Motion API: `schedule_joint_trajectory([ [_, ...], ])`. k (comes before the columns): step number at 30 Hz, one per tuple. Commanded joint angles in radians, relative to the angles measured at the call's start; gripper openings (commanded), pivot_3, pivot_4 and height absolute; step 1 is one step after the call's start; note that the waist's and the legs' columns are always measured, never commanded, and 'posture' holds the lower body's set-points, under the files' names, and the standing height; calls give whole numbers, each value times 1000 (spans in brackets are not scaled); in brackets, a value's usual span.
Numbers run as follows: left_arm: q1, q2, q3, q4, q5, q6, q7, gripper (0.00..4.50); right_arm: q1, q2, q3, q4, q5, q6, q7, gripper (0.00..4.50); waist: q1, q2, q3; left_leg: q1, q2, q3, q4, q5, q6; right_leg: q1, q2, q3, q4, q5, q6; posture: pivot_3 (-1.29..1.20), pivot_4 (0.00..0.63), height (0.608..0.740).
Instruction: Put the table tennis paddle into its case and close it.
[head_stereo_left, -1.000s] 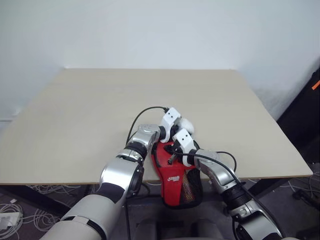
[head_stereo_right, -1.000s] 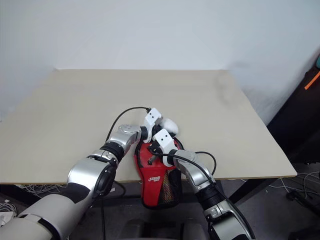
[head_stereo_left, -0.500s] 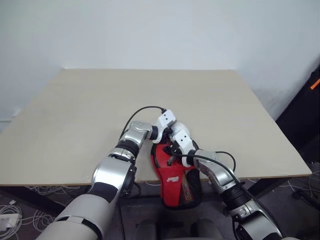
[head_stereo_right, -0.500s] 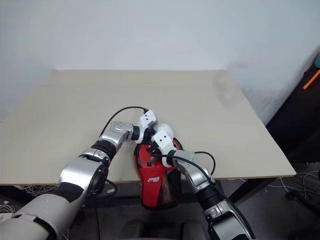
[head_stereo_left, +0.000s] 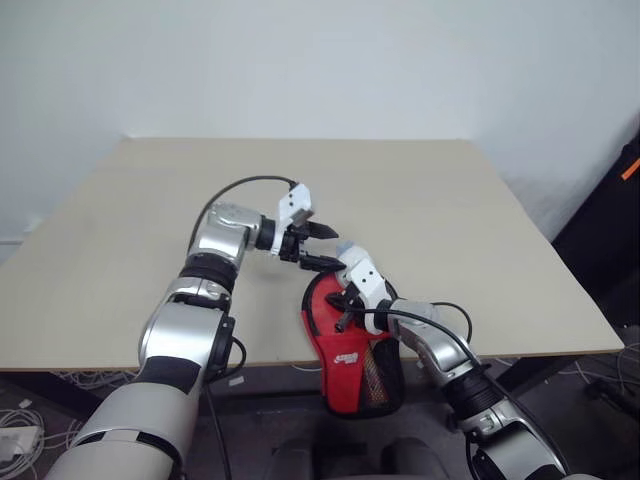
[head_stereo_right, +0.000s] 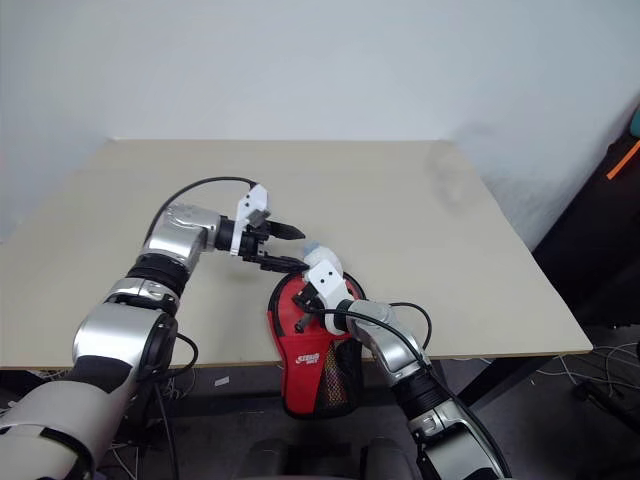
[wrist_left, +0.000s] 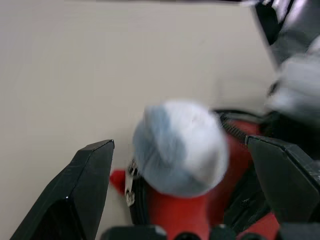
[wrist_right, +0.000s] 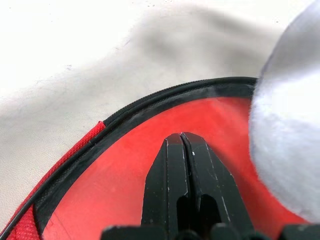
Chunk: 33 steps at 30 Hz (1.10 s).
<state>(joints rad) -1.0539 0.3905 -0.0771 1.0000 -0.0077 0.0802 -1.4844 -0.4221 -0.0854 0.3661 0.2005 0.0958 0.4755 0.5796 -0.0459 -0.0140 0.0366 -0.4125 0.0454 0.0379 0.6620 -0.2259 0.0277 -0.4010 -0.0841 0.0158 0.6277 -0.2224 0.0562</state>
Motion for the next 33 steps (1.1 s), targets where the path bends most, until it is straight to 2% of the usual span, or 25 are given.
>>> schedule_joint_trajectory([
  [1, 36, 60, 32, -172, -74, 96, -51, 4487, 40, -40, 11, 2, -10, 60, 25, 0, 1, 0, 0, 0, 0, 0, 0, 0, 0, 0, 0, 0, 0, 0, 0, 0, 0, 740],
  [7, 191, 160, 47, -396, -136, 199, -39, 4487, 142, -182, -33, -231, 26, 169, 80, 0, 3, 0, 0, 0, 0, 0, 0, 0, 0, 1, -1, 0, 0, -1, 1, 0, 0, 740],
  [11, 349, 178, 56, -594, -206, 282, -9, 3268, 189, -278, -143, -410, 102, 275, 90, 0, 2, 1, 0, 0, 0, 1, 0, 0, 0, 0, -1, 0, -1, -1, 0, 0, 0, 740],
  [13, 431, 171, 49, -691, -238, 327, 14, 2519, 182, -330, -193, -460, 120, 324, 89, 379, 2, 1, 1, 0, 1, 1, 1, 0, 0, 0, -1, 0, 0, -1, 0, 0, 0, 740],
  [16, 507, 149, 34, -772, -263, 378, 61, 1397, 152, -389, -260, -519, 165, 401, 105, 1262, 3, 1, 1, -1, 1, 2, 1, 0, 0, -2, -1, 0, 0, -2, -2, 0, 0, 740],
  [20, 541, 117, 8, -747, -262, 377, 115, 0, 75, -443, -309, -530, 201, 457, 113, 2649, 2, 2, 2, -1, 1, 2, 1, 0, 1, -3, -1, 1, 0, -2, -2, 0, 0, 740],
  [25, 542, 61, -32, -719, -252, 347, 165, 0, -37, -449, -303, -484, 197, 464, 90, 4453, 2, 2, 2, -1, 1, 2, 0, 0, 1, -3, 0, 1, 0, -2, -2, 0, 0, 740],
  [33, 515, 7, -98, -667, -227, 285, 200, 0, -167, -373, -252, -387, 180, 484, 31, 4453, 3, 2, 2, -2, 1, 3, 1, 0, 1, -4, 0, 2, 0, 0, -2, 0, 0, 740],
])
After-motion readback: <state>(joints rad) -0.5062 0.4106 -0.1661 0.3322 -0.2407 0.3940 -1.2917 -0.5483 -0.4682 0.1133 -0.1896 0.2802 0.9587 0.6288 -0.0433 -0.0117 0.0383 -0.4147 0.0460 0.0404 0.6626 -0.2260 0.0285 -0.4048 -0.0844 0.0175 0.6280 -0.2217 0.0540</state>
